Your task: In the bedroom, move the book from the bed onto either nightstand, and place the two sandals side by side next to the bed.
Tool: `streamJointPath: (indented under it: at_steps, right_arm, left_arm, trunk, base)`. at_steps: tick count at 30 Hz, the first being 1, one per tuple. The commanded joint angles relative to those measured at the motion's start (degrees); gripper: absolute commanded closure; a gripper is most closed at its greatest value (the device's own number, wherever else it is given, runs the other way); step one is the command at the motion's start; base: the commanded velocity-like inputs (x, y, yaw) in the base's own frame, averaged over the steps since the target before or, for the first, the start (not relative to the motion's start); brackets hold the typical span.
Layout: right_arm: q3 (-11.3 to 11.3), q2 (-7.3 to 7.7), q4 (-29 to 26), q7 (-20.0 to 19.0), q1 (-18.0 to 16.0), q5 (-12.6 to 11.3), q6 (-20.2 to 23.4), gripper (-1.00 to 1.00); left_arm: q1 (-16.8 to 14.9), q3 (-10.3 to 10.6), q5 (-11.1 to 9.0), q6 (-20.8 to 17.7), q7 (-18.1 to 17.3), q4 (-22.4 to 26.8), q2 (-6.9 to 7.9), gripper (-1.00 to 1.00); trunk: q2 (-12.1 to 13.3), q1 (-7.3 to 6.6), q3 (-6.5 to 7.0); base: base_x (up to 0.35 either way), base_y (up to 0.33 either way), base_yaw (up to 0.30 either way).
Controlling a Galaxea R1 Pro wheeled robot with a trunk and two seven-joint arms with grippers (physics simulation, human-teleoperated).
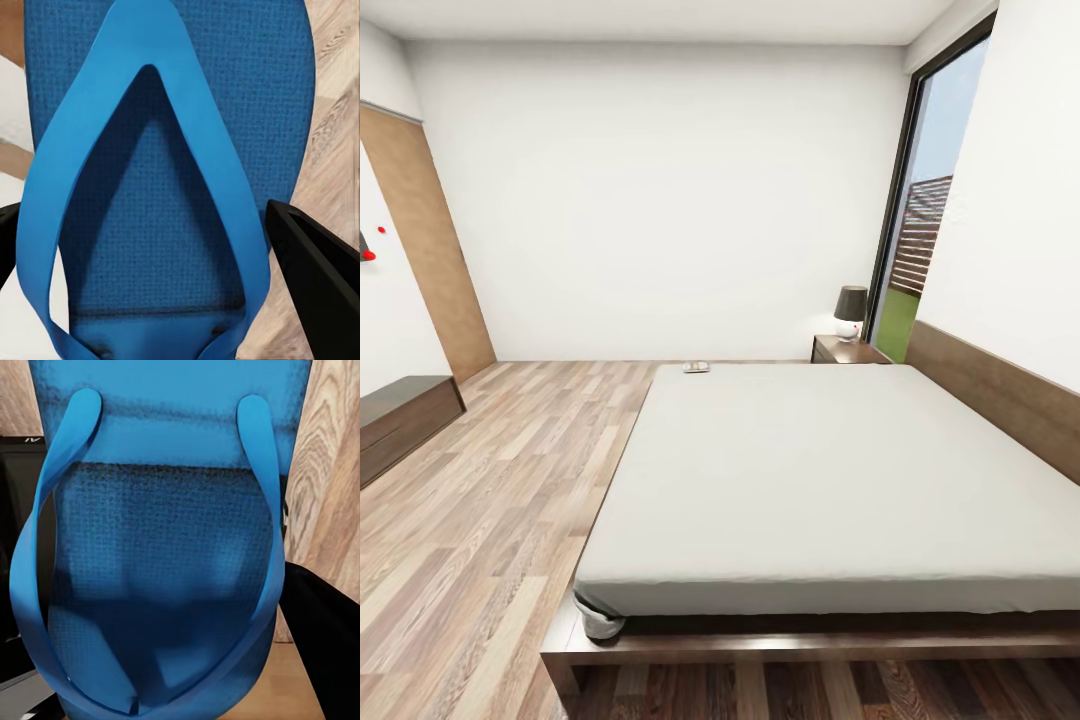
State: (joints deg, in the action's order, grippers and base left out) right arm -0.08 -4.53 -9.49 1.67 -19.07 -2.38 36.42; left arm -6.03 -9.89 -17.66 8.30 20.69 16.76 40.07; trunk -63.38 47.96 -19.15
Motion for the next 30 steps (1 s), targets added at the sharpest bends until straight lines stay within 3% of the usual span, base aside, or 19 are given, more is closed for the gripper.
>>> streamJointPath:
  at_steps: [1, 5, 7, 16, 30]
  right_arm:
    - [0.06, -0.01, -0.09, 0.18, -0.01, -0.26, 0.24, 1.0]
    - [0.23, -0.05, -0.02, 0.18, -0.01, -0.26, 0.1, 1.0]
    - [0.21, -0.01, -0.03, 0.13, -0.01, -0.26, 0.05, 1.0]
    - [0.24, -0.02, -0.08, 0.09, 0.0, -0.26, -0.13, 1.0]
    - [0.0, 0.03, -0.09, 0.09, 0.0, -0.26, -0.12, 1.0]
  left_arm:
    - [-0.04, 0.11, -0.58, 0.13, -1.27, -0.07, 0.05, 1.0]
    - [-0.04, 0.04, -0.65, -0.18, -9.4, -0.24, 0.12, 1.0]
    - [-0.06, 0.0, -0.75, -0.03, -11.31, -0.26, 0.1, 1.0]
    - [-0.05, -0.1, -1.09, 0.24, -13.09, -0.24, 0.05, 1.0]
    - [0.0, -0.2, -1.2, 2.07, -13.07, -0.35, 0.06, 1.0]
  trunk:
    - [-0.04, 0.0, -0.07]
    - [-0.04, 0.0, -0.07]
    - [-0.04, 0.0, -0.07]
    - [-0.04, 0.0, -0.07]
    - [-0.04, 0.0, -0.07]
  base:
    - [0.0, 0.0, 0.0]
    - [0.0, 0.0, 0.0]
    - [0.0, 0.0, 0.0]
    - [0.0, 0.0, 0.0]
    - [0.0, 0.0, 0.0]
